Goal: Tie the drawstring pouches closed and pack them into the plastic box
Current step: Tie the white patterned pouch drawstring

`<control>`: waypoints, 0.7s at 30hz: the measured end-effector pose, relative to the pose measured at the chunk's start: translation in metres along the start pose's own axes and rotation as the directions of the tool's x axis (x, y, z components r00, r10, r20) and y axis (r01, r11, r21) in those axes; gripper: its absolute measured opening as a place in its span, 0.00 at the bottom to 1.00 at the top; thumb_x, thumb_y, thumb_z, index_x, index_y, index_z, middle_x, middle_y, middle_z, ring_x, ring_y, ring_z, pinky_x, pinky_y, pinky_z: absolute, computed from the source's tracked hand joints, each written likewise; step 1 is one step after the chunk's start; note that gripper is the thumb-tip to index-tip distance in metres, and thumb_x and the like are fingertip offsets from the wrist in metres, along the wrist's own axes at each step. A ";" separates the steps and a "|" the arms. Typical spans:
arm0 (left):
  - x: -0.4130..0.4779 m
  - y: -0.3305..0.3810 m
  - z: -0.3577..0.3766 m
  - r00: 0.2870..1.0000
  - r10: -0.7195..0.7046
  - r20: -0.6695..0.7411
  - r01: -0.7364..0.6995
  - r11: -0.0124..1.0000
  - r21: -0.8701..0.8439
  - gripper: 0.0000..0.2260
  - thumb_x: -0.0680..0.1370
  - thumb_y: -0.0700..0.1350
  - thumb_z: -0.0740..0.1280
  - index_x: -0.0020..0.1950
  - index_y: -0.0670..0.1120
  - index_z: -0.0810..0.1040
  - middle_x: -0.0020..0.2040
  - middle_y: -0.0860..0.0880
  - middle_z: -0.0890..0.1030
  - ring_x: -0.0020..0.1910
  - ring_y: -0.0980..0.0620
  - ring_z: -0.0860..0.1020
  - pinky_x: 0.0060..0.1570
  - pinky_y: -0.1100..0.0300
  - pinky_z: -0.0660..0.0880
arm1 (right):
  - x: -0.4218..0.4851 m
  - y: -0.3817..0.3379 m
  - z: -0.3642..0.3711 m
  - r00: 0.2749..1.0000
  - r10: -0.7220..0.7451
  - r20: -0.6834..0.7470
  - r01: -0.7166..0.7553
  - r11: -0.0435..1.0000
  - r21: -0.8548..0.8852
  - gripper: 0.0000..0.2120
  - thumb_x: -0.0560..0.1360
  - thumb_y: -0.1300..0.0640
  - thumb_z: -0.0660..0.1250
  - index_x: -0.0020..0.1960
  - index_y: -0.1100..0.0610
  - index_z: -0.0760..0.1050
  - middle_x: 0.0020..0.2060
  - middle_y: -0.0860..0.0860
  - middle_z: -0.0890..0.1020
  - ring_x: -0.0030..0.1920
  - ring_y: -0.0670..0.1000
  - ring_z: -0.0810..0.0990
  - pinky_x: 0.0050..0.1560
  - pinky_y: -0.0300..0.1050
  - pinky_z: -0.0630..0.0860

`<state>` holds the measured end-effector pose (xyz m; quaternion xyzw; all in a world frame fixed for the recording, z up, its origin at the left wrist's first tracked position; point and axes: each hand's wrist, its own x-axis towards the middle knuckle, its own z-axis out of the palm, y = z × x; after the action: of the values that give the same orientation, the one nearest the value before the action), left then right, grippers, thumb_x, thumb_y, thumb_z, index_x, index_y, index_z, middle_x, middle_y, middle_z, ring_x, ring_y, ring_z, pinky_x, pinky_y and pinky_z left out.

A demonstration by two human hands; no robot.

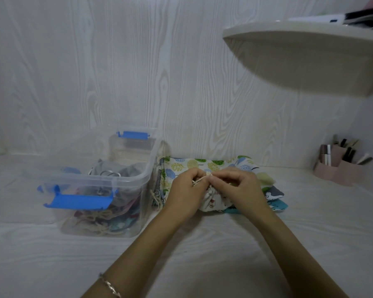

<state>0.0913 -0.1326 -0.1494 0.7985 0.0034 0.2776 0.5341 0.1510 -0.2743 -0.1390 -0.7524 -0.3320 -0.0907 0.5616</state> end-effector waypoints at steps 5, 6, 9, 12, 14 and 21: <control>0.003 0.004 -0.005 0.998 -0.018 -0.053 0.018 1.000 0.013 0.06 0.77 0.44 0.67 0.43 0.45 0.82 0.37 0.54 0.80 0.38 0.56 0.77 0.40 0.60 0.75 | 0.006 0.004 -0.010 0.998 -0.040 -0.046 0.034 0.993 -0.114 0.05 0.73 0.59 0.72 0.42 0.49 0.84 0.38 0.46 0.84 0.41 0.43 0.82 0.44 0.35 0.77; 0.003 0.004 -0.006 0.995 -0.031 -0.090 0.033 0.999 0.017 0.06 0.78 0.44 0.66 0.43 0.45 0.82 0.38 0.54 0.80 0.38 0.58 0.77 0.40 0.62 0.75 | 0.006 0.005 -0.012 0.997 -0.056 -0.043 0.048 0.986 -0.160 0.05 0.73 0.58 0.72 0.42 0.49 0.84 0.38 0.46 0.84 0.41 0.43 0.81 0.44 0.36 0.77; 0.003 0.003 -0.007 0.981 -0.069 -0.180 0.069 0.998 -0.005 0.08 0.79 0.43 0.64 0.42 0.44 0.79 0.38 0.52 0.79 0.37 0.58 0.75 0.40 0.62 0.73 | 0.009 0.007 -0.018 0.997 -0.060 -0.056 0.046 0.974 -0.222 0.04 0.73 0.58 0.72 0.42 0.51 0.84 0.38 0.45 0.83 0.42 0.44 0.81 0.46 0.40 0.78; 0.002 0.001 -0.007 0.982 -0.094 -0.165 0.084 0.994 -0.064 0.08 0.80 0.43 0.62 0.43 0.44 0.78 0.39 0.51 0.82 0.40 0.53 0.80 0.44 0.53 0.79 | 0.009 0.008 -0.019 1.000 0.014 0.010 -0.012 0.989 -0.150 0.04 0.73 0.59 0.72 0.40 0.53 0.84 0.37 0.47 0.84 0.41 0.47 0.82 0.46 0.42 0.80; 0.002 0.001 -0.007 0.985 -0.094 -0.146 0.082 0.993 -0.087 0.08 0.81 0.43 0.61 0.44 0.45 0.77 0.40 0.51 0.83 0.41 0.53 0.82 0.45 0.49 0.80 | 0.008 0.005 -0.015 0.994 0.096 0.060 -0.096 0.995 -0.009 0.06 0.75 0.58 0.69 0.41 0.56 0.82 0.36 0.49 0.84 0.40 0.47 0.82 0.42 0.43 0.79; -0.002 0.002 0.001 1.000 0.010 -0.018 -0.009 0.999 0.050 0.08 0.79 0.42 0.63 0.41 0.47 0.78 0.38 0.54 0.81 0.40 0.57 0.79 0.44 0.60 0.76 | 0.005 0.008 -0.005 0.897 0.366 0.248 -0.396 0.914 0.082 0.22 0.76 0.44 0.66 0.49 0.64 0.84 0.44 0.59 0.86 0.48 0.58 0.85 0.54 0.52 0.80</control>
<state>0.0897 -0.1346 -0.1486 0.8090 0.0116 0.2873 0.5128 0.1603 -0.2777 -0.1410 -0.7698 -0.2449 0.1297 0.5749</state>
